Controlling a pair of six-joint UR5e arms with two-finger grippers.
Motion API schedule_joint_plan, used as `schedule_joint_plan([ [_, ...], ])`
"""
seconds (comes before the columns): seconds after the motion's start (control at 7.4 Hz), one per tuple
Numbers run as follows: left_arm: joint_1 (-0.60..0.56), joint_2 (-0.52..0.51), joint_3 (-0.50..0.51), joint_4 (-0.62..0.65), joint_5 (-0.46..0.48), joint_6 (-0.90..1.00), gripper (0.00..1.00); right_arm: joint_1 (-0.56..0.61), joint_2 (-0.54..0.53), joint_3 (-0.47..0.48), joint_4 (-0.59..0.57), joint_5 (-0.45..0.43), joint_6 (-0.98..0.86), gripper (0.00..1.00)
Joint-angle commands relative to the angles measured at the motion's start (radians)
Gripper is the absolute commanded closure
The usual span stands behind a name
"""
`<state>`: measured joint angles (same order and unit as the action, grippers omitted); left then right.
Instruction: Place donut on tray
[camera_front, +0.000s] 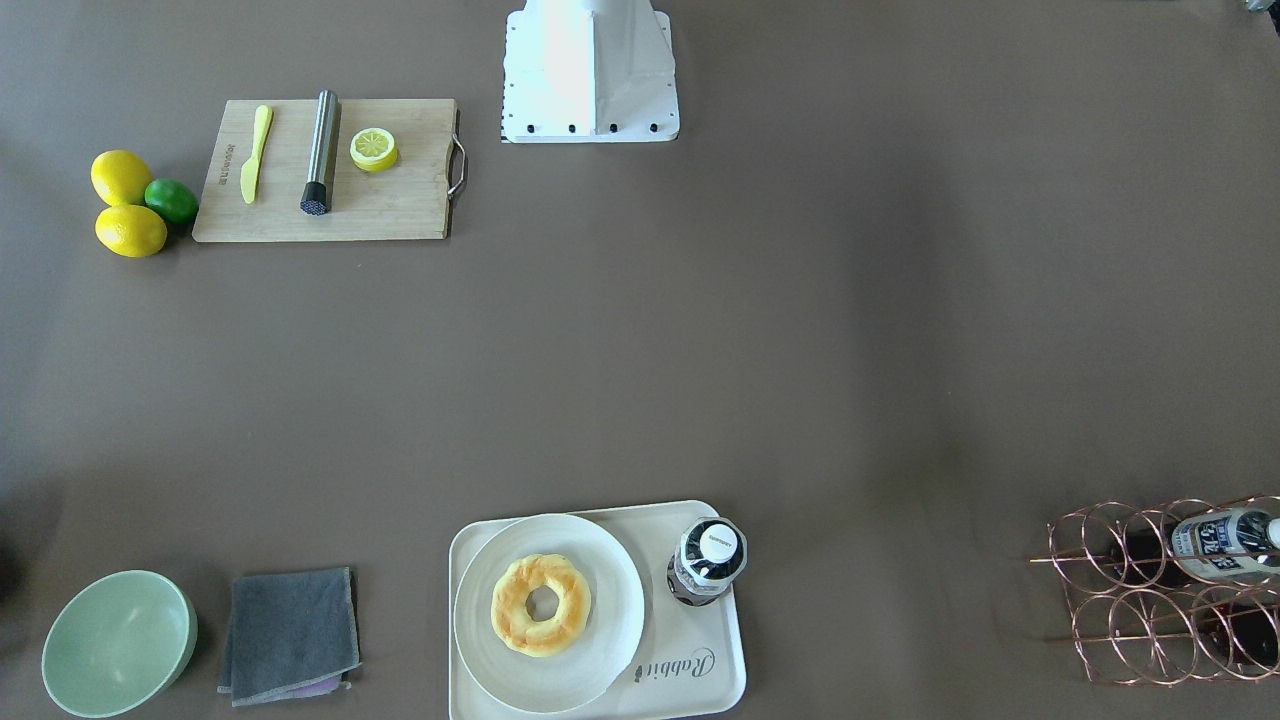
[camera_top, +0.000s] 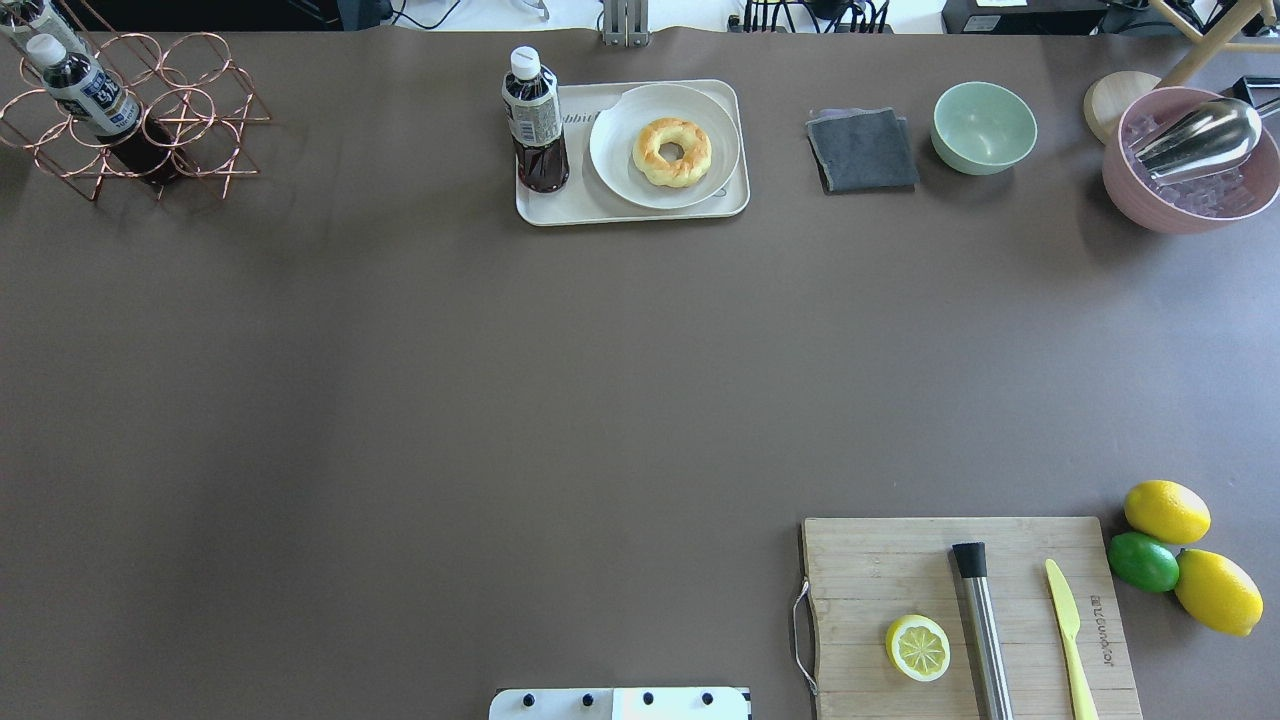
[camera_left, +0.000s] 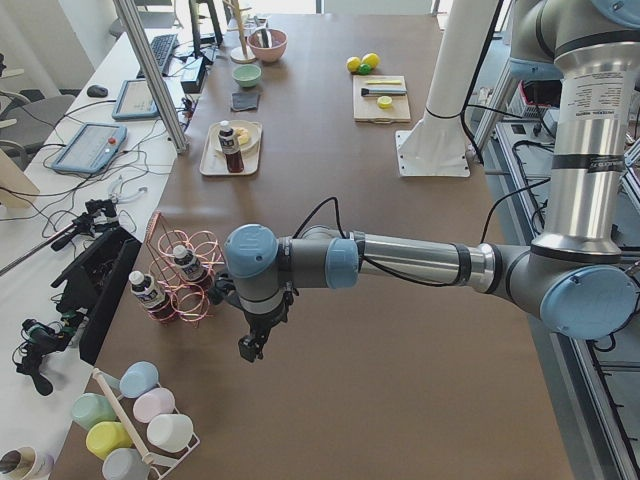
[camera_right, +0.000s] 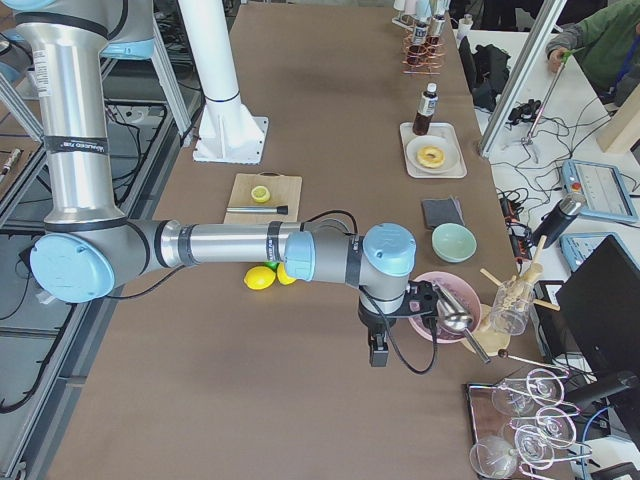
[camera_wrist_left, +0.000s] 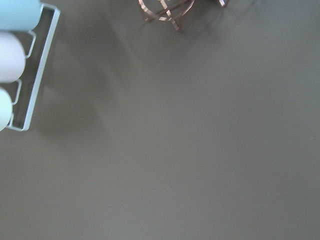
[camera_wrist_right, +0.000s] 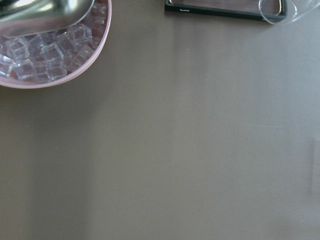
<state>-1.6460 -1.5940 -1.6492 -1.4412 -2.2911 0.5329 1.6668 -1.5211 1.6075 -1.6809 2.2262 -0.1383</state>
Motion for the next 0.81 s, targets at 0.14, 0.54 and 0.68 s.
schedule_joint_plan([
  [0.14,-0.021,-0.006,0.092,-0.019,0.104,0.026,0.01,0.036,-0.031,-0.011,-0.039,-0.022,-0.058,0.0],
  [0.54,-0.021,-0.006,0.104,-0.019,0.104,0.026,0.01,0.034,-0.07,-0.011,-0.034,-0.013,-0.052,0.0],
  [0.68,-0.021,-0.006,0.101,-0.016,0.104,0.026,0.01,0.027,-0.068,-0.012,-0.034,-0.011,-0.05,0.0],
])
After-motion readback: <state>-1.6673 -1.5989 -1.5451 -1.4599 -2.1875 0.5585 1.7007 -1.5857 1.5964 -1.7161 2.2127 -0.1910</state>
